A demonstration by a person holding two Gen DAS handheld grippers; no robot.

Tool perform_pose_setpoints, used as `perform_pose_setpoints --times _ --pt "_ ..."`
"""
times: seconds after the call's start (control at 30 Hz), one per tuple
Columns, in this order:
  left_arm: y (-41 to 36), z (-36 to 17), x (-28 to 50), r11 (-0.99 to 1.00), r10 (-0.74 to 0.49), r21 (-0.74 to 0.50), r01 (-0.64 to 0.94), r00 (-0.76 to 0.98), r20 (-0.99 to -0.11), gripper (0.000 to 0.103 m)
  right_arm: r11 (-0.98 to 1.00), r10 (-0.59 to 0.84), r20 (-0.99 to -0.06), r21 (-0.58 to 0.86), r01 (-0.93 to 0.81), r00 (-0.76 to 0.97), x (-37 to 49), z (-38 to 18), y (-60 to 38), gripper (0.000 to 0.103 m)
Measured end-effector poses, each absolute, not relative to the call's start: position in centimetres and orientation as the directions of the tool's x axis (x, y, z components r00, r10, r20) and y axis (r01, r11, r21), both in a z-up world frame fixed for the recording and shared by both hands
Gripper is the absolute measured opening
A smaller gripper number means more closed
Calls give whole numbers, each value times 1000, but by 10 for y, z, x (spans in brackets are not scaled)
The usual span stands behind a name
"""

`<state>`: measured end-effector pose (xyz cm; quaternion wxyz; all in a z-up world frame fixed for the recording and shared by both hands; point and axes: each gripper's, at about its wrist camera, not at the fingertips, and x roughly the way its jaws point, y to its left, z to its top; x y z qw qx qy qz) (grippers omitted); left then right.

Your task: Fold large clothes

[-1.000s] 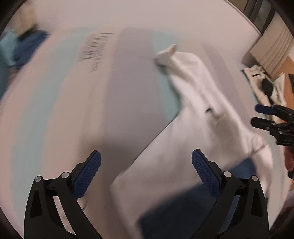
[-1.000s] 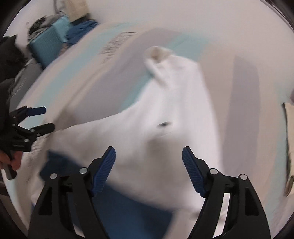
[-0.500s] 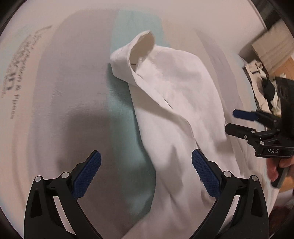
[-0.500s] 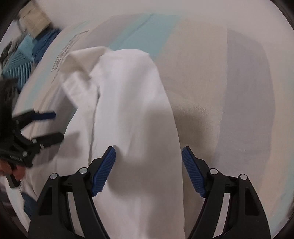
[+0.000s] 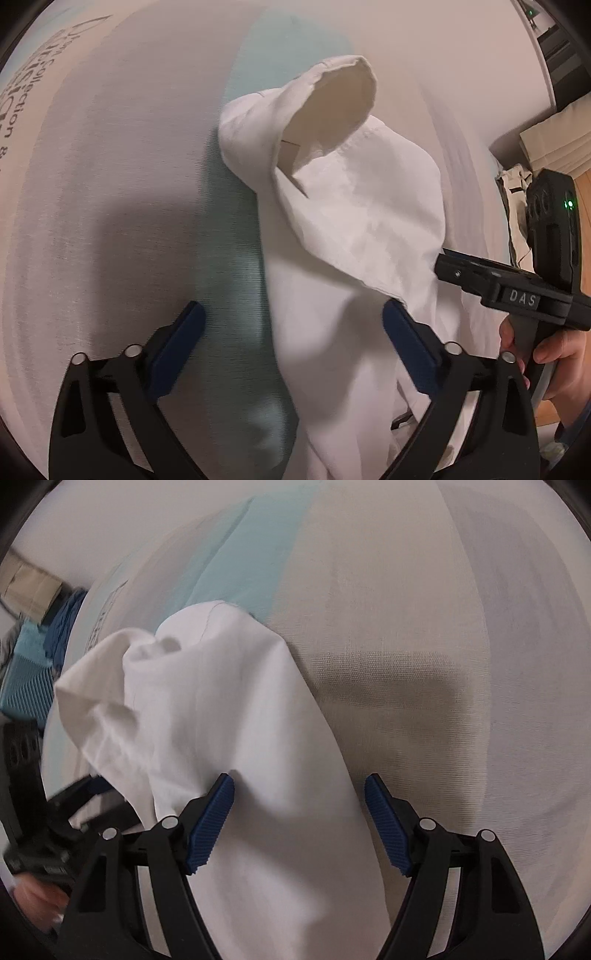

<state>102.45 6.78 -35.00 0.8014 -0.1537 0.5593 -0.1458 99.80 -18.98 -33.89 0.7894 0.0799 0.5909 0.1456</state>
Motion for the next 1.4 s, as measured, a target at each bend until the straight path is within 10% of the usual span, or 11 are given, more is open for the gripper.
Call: perform_pose_setpoints --times 0.33,1.4 --pt "76 -338 1024 922 -377 -386 38 327 -867 7 949 313 -912 292 -117 266 982 -321 -184 5" --pt "57 -216 823 958 -287 -229 174 505 -814 2 944 312 -814 208 -255 489 743 -193 -188 2"
